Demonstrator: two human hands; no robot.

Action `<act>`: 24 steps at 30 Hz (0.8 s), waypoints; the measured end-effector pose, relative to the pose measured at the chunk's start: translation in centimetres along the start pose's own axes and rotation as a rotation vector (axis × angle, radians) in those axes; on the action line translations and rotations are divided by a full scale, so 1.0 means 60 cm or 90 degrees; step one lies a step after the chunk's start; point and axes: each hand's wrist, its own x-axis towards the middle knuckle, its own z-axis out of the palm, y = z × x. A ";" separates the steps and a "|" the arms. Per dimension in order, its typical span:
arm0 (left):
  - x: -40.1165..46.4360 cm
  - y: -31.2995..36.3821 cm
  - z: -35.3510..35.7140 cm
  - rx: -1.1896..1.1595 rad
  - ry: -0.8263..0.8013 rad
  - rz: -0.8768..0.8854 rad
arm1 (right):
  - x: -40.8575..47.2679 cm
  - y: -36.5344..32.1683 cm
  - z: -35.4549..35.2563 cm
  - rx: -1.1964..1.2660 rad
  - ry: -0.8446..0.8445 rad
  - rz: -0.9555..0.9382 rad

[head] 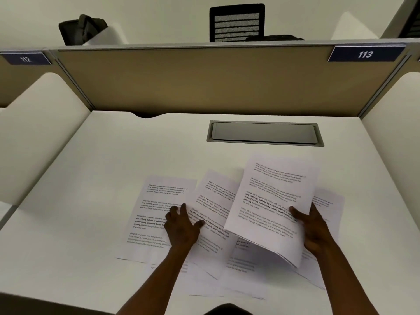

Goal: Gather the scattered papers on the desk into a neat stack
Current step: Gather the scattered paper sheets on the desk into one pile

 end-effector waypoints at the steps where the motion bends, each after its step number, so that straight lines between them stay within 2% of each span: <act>1: 0.002 0.000 0.000 0.003 0.001 0.000 | -0.005 0.009 0.005 0.021 -0.017 0.010; 5: 0.014 0.002 -0.004 -0.010 -0.011 -0.008 | -0.022 0.056 0.035 0.040 -0.094 0.058; 15: 0.021 0.000 -0.033 -0.036 -0.011 -0.024 | -0.048 0.113 0.103 -0.019 -0.021 0.038; 19: 0.017 0.006 -0.050 -0.227 0.001 0.032 | -0.045 0.120 0.113 -0.019 -0.014 0.045; 21: 0.014 0.012 -0.064 -0.333 -0.049 0.058 | -0.043 0.122 0.118 -0.014 -0.018 0.053; 24: 0.013 0.019 -0.078 -0.379 -0.143 0.056 | -0.044 0.125 0.127 -0.011 -0.028 0.056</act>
